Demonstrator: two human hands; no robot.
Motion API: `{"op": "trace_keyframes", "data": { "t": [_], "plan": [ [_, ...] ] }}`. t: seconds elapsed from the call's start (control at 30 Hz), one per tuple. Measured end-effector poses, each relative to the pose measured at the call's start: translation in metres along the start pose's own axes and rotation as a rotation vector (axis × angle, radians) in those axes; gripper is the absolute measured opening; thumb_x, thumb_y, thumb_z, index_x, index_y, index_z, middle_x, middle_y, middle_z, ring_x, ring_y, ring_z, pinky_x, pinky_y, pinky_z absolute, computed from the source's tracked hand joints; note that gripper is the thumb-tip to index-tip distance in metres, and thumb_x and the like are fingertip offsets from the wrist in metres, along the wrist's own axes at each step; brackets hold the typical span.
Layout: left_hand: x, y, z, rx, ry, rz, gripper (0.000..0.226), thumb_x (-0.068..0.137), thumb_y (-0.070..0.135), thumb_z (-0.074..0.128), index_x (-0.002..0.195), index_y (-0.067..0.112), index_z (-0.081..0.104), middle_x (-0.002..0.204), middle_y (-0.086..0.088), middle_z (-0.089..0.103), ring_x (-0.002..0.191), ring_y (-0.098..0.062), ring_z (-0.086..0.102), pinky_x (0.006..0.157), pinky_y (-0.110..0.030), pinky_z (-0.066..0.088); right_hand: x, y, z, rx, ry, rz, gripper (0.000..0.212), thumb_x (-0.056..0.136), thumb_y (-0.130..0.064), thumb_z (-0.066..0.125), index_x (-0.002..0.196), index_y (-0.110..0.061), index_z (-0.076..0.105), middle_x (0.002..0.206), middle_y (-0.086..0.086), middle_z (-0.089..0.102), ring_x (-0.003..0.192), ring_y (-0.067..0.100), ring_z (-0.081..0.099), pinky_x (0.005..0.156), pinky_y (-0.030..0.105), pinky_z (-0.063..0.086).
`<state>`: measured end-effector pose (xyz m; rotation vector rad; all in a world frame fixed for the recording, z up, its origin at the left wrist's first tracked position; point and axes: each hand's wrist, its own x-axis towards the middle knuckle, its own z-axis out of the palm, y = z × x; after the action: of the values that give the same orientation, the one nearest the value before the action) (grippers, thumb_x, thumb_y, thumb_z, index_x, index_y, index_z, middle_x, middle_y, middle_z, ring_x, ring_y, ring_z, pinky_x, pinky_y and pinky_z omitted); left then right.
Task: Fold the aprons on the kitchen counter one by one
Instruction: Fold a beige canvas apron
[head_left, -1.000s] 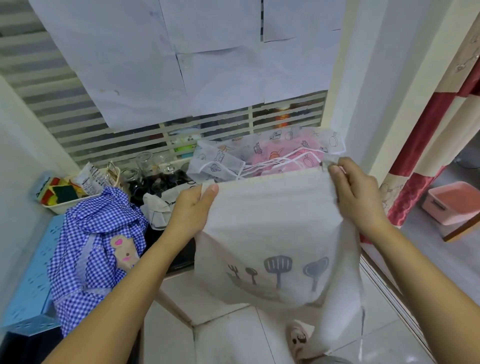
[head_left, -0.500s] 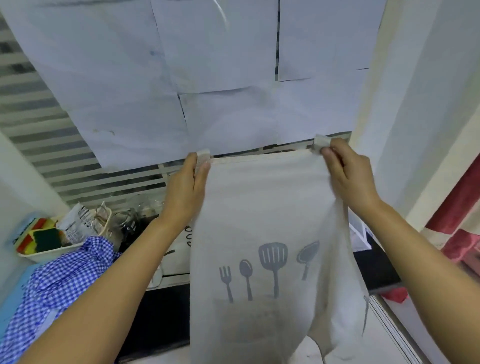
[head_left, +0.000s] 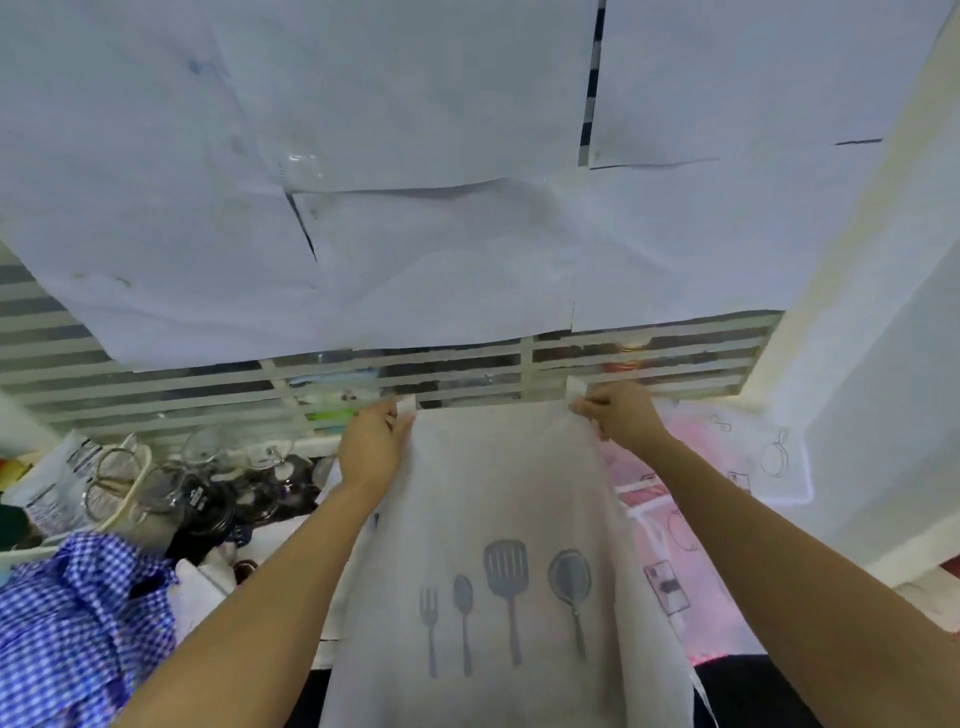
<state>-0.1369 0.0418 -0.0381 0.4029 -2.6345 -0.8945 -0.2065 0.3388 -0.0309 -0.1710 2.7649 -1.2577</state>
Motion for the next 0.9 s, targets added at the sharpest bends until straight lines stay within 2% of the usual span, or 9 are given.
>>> {"op": "trace_keyframes", "data": {
  "t": [0.13, 0.2, 0.27, 0.37, 0.47, 0.57, 0.63, 0.73, 0.9],
  "plan": [
    [0.014, -0.002, 0.03, -0.066, 0.014, -0.213, 0.027, 0.096, 0.016, 0.053, 0.075, -0.001, 0.054, 0.065, -0.012, 0.055, 0.067, -0.028, 0.053, 0.051, -0.028, 0.027, 0.029, 0.008, 0.028, 0.203, 0.028, 0.159, 0.019, 0.091, -0.013, 0.062, 0.072, -0.01, 0.062, 0.074, 0.01, 0.066, 0.063, 0.017, 0.064, 0.073, 0.032, 0.058],
    [0.017, -0.001, 0.042, -0.151, 0.009, -0.294, 0.019, 0.097, 0.012, 0.049, 0.097, -0.005, 0.058, 0.082, -0.019, 0.064, 0.081, -0.034, 0.062, 0.062, -0.027, 0.037, 0.039, 0.013, 0.04, 0.271, 0.028, 0.244, 0.015, 0.091, -0.01, 0.061, 0.076, -0.011, 0.061, 0.085, 0.013, 0.068, 0.072, 0.019, 0.066, 0.079, 0.033, 0.058],
    [0.008, 0.006, 0.053, -0.231, -0.008, -0.321, 0.031, 0.096, 0.006, 0.049, 0.125, -0.003, 0.045, 0.098, -0.019, 0.062, 0.092, -0.034, 0.061, 0.076, -0.029, 0.043, 0.045, 0.02, 0.053, 0.223, -0.001, 0.283, 0.004, 0.093, -0.012, 0.059, 0.095, -0.008, 0.06, 0.094, 0.006, 0.063, 0.087, 0.021, 0.062, 0.091, 0.035, 0.052],
    [-0.027, 0.016, 0.078, -0.288, -0.131, -0.171, 0.067, 0.093, 0.007, 0.058, 0.148, 0.008, 0.02, 0.134, -0.014, 0.05, 0.113, -0.026, 0.055, 0.1, -0.032, 0.042, 0.044, 0.035, 0.069, 0.278, -0.073, 0.306, 0.037, 0.093, -0.016, 0.057, 0.125, -0.008, 0.04, 0.105, 0.006, 0.059, 0.102, 0.024, 0.059, 0.087, 0.036, 0.049],
    [-0.073, 0.022, 0.104, -0.252, -0.332, 0.091, 0.08, 0.094, 0.022, 0.059, 0.15, 0.022, 0.002, 0.155, 0.002, 0.019, 0.141, -0.012, 0.025, 0.117, -0.023, 0.019, 0.04, 0.045, 0.075, 0.297, -0.138, 0.265, 0.048, 0.094, -0.019, 0.057, 0.133, -0.008, 0.033, 0.109, 0.005, 0.056, 0.103, 0.022, 0.056, 0.086, 0.032, 0.047],
    [-0.103, 0.018, 0.129, 0.04, -0.534, 0.274, 0.088, 0.093, 0.047, 0.054, 0.148, 0.03, -0.012, 0.158, 0.006, -0.013, 0.146, -0.014, -0.009, 0.119, -0.044, 0.002, 0.036, 0.053, 0.073, 0.38, -0.177, 0.247, 0.054, 0.092, -0.009, 0.059, 0.139, -0.007, 0.033, 0.116, 0.002, 0.049, 0.111, 0.019, 0.05, 0.096, 0.033, 0.043],
    [-0.111, 0.012, 0.142, 0.249, -0.728, 0.211, 0.101, 0.084, 0.063, 0.054, 0.148, 0.036, -0.018, 0.156, 0.004, -0.028, 0.143, -0.025, -0.025, 0.113, -0.058, -0.007, 0.026, 0.056, 0.069, 0.394, -0.131, 0.258, 0.041, 0.087, -0.003, 0.062, 0.125, -0.009, 0.046, 0.109, 0.002, 0.052, 0.102, 0.018, 0.055, 0.091, 0.032, 0.046],
    [-0.108, 0.006, 0.151, 0.342, -0.871, 0.082, 0.112, 0.076, 0.072, 0.056, 0.148, 0.034, -0.02, 0.154, -0.002, -0.032, 0.141, -0.034, -0.028, 0.11, -0.063, -0.01, -0.003, 0.07, 0.058, 0.188, -0.113, 0.248, 0.015, 0.082, -0.008, 0.068, 0.08, -0.013, 0.054, 0.075, -0.001, 0.057, 0.066, 0.01, 0.053, 0.067, 0.026, 0.045],
    [-0.101, 0.002, 0.163, 0.387, -0.931, 0.043, 0.118, 0.072, 0.074, 0.058, 0.148, 0.033, -0.022, 0.154, -0.003, -0.034, 0.14, -0.036, -0.03, 0.108, -0.065, -0.009, -0.061, 0.105, 0.038, -0.185, -0.667, 0.348, 0.035, 0.077, -0.042, 0.075, 0.068, -0.015, 0.054, 0.064, -0.002, 0.054, 0.057, 0.014, 0.049, 0.051, 0.022, 0.042]
  ]
}}
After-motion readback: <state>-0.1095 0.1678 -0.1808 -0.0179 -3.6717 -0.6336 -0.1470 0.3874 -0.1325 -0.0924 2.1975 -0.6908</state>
